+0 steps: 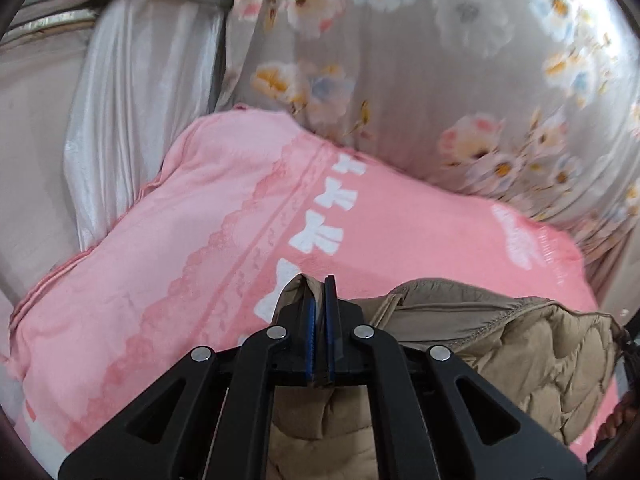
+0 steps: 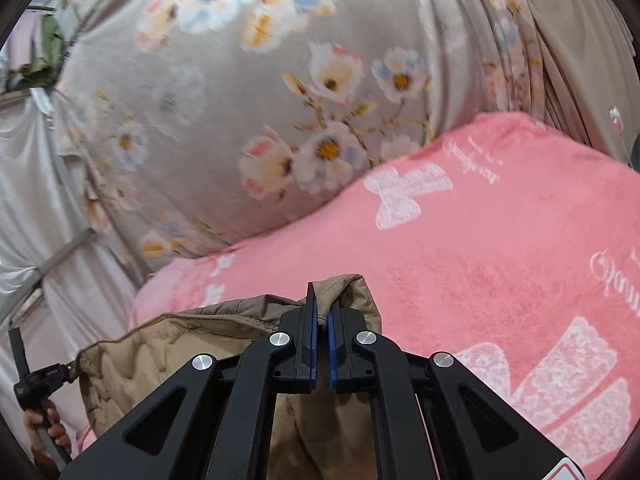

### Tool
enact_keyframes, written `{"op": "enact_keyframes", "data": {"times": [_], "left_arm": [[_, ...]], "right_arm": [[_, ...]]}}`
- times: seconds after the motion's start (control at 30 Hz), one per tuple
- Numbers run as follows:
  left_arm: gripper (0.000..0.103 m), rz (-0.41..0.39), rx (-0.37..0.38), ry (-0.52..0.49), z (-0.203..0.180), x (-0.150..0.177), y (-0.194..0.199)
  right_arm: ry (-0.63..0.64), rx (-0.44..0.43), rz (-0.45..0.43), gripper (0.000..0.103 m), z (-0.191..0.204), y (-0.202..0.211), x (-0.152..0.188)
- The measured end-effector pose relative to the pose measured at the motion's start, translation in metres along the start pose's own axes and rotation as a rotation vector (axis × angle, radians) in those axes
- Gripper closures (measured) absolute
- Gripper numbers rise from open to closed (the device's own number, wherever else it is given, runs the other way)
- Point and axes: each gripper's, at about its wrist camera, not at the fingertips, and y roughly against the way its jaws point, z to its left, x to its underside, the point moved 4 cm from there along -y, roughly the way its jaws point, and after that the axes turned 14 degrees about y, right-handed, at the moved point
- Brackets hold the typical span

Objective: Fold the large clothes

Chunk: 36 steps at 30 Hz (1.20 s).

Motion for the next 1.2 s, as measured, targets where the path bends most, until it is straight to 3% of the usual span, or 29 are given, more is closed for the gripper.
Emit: {"op": "enact_keyframes", "data": {"times": [0.2,0.5,0.77,1.2], "left_arm": [[0.100,0.075,-0.134,-0.019,0.000,0.017,-0.096],[0.099,0.149,-0.220,0.002,0.018,0.049,-0.157],[0.098,0.156,-0.239,-0.005,0.022,0.065,-0.172],[0.098,0.132,-0.279,-0.042,0.019,0.077,-0.185]], "right_arm": [[-0.007,0.087,0.091,0.099,-0.003,-0.077,0.017],[-0.002,0.169,0.217,0.099,-0.013,-0.138,0.056],[0.023,0.188,0.298,0.099,-0.013,-0.167,0.083],[0.061,0.214,0.373,0.099,-0.008,-0.186,0.097]]}}
